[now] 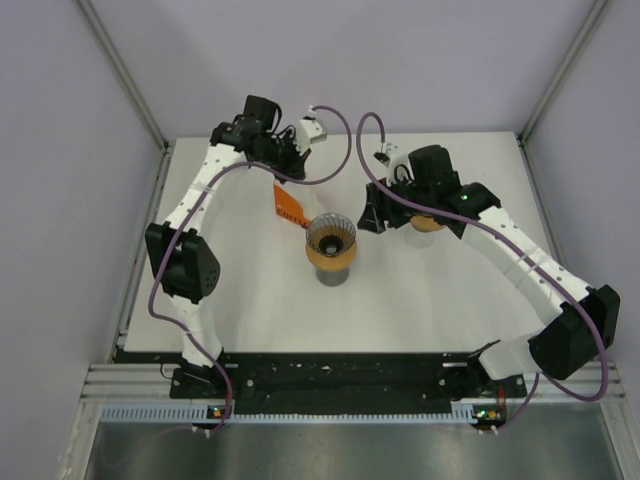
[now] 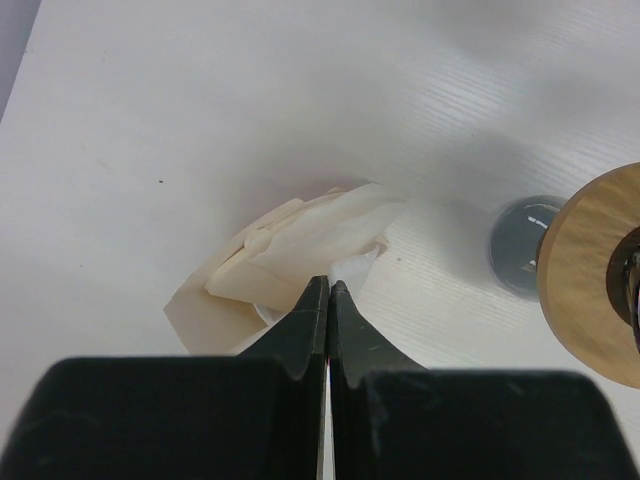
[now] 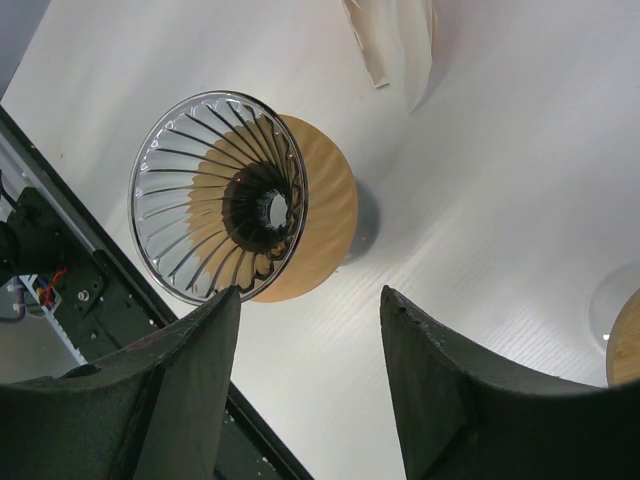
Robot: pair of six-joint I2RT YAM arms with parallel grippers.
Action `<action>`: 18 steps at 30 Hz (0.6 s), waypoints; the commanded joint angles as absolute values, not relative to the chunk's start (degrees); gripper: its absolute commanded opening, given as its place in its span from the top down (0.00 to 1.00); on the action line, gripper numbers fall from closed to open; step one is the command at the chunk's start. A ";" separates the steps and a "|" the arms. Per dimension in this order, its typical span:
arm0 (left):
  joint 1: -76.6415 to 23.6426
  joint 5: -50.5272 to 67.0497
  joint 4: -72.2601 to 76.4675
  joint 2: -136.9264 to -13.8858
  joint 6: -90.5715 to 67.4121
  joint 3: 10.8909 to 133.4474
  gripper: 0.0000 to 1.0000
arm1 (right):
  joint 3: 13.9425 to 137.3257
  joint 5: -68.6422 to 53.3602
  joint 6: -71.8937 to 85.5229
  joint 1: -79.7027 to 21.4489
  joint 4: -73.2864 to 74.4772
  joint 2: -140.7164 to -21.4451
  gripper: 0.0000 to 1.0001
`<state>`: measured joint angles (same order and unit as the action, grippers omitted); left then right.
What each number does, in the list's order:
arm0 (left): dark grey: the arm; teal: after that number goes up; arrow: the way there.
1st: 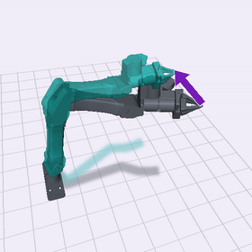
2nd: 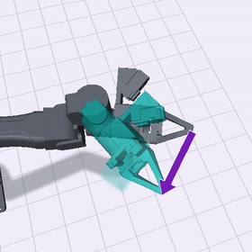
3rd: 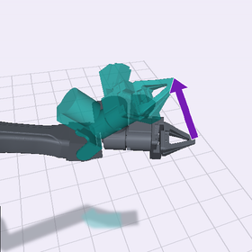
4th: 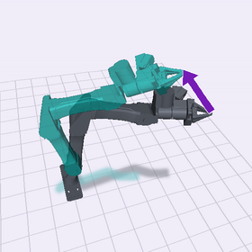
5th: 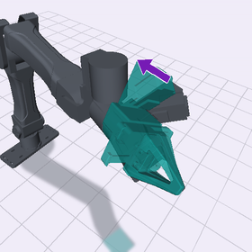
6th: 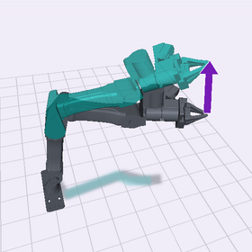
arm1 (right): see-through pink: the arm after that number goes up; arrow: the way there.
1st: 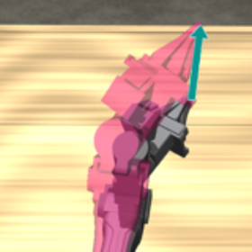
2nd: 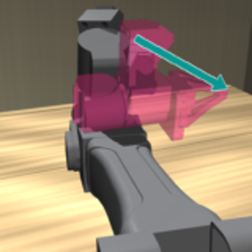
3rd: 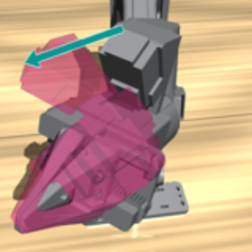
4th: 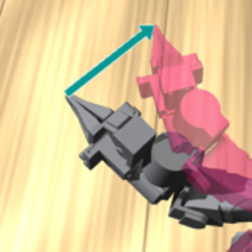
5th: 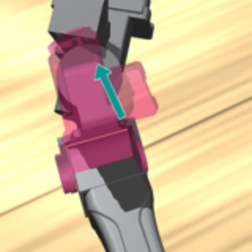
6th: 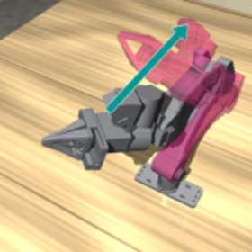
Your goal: Place the coffee filter in the dripper
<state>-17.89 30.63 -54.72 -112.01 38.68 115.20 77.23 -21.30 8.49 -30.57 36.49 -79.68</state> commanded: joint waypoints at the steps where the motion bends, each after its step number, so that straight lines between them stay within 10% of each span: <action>1: -17.58 32.52 -54.14 -106.79 37.62 117.95 1.00 | 77.52 -21.88 7.56 -30.32 35.68 -78.31 0.42; 18: -17.14 32.44 -52.56 -100.03 24.01 121.11 1.00 | 80.59 -20.05 6.95 -30.32 35.51 -76.99 0.41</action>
